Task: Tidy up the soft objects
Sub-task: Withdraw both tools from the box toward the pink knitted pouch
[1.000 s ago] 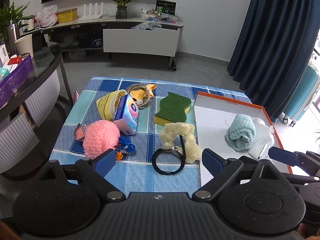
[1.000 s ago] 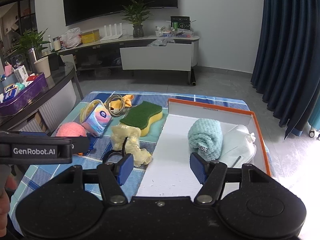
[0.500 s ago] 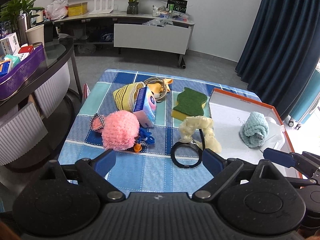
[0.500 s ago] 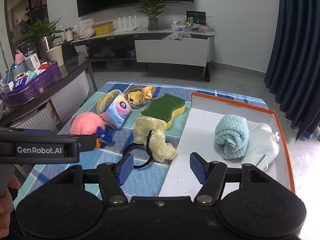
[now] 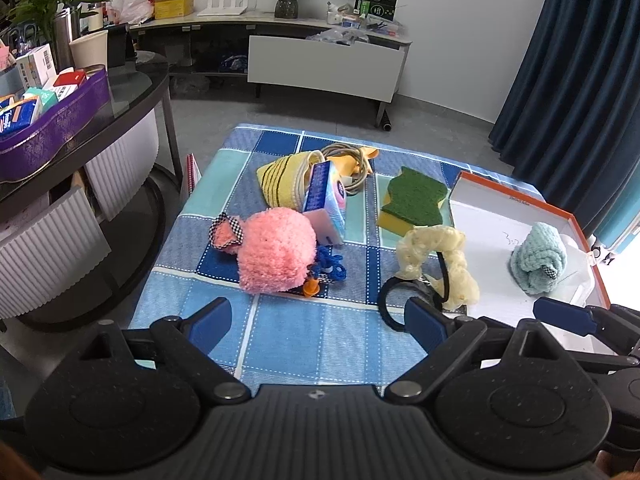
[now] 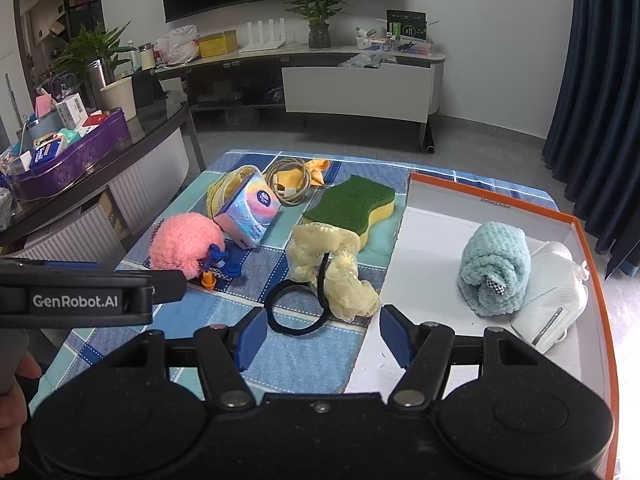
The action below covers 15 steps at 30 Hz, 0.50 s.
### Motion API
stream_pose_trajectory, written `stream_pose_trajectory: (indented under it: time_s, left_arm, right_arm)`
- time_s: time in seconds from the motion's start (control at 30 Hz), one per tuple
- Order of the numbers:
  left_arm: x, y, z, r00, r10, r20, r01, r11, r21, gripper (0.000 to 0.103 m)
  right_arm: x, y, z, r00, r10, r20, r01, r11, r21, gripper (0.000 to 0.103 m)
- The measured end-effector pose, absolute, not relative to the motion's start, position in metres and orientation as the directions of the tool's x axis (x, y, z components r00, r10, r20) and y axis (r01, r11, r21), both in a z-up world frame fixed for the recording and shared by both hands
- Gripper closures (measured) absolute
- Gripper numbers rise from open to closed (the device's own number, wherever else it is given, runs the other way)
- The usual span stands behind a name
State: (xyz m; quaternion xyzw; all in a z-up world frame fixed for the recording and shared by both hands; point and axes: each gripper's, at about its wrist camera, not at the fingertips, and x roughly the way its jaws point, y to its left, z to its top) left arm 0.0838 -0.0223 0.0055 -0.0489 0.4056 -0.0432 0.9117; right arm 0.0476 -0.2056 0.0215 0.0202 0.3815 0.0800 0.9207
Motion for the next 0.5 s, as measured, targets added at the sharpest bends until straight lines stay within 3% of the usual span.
stream_pose_trajectory:
  time_s: [0.5]
  left_arm:
    - [0.095, -0.005, -0.01, 0.648, -0.092, -0.756, 0.004, 0.993, -0.118, 0.007]
  right_arm:
    - [0.06, -0.204, 0.011, 0.673, 0.166, -0.72, -0.127, 0.986, 0.108, 0.027]
